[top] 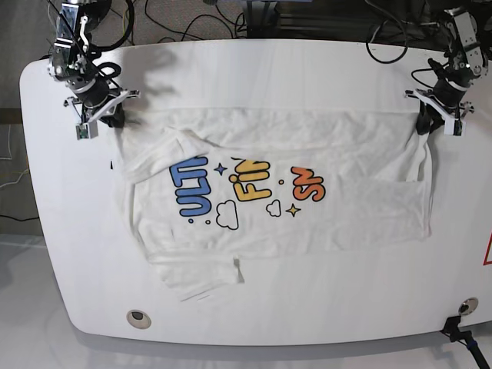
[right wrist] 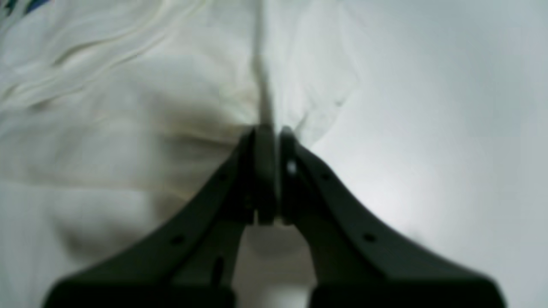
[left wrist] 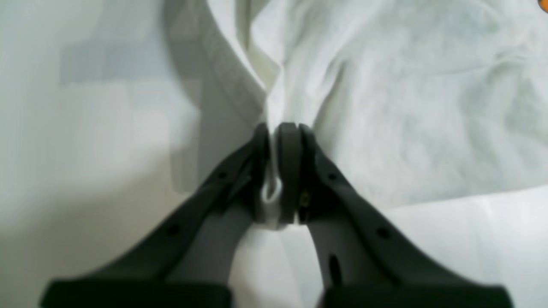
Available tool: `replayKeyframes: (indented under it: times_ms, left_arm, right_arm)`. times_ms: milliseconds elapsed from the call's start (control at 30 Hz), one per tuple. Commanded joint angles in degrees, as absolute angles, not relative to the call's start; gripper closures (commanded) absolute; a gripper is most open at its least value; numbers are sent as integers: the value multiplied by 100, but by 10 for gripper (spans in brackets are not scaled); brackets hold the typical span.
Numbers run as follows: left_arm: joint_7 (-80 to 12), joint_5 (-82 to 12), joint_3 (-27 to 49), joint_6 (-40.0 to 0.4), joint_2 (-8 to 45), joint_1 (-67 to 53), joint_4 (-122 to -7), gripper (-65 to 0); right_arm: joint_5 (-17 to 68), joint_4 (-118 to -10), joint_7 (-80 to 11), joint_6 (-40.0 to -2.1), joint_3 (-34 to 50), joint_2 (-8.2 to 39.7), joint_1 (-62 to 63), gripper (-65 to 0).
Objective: Fold the T-shirt properly
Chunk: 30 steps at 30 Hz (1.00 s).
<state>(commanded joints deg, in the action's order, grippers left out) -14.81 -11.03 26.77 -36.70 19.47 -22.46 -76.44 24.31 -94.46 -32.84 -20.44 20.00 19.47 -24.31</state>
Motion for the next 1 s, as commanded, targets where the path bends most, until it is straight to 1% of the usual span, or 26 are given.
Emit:
replayKeyframes:
  times_ms: [167, 467, 567, 667, 1000]
  left_arm:
    - [-1481, -1103, 2686, -3670, 1947, -2826, -8127, 0]
    - [-1481, -1112, 2686, -3670, 1956, -3653, -8919, 0]
    - [-1499, -1112, 2914, -3670, 1956, -3688, -8936, 0]
    - [-1833, -1130, 3169, -3679, 1956, -3653, -8945, 0]
    - [-1903, -1130, 3178, -3679, 2079, -3521, -8989, 0]
  right_arm:
    - [2431, -9859, -3415, -2044, 2229, 1947, -3011, 0]
    - [2431, -10053, -3424, -2044, 2246, 1938, -3538, 0]
    - [2431, -10044, -3424, -2044, 2246, 1938, -3600, 0]
    - [2431, -10026, -3424, -2044, 2237, 1938, -3600, 0]
    - [2440, -10018, -3424, -2035, 2220, 1921, -3556, 0]
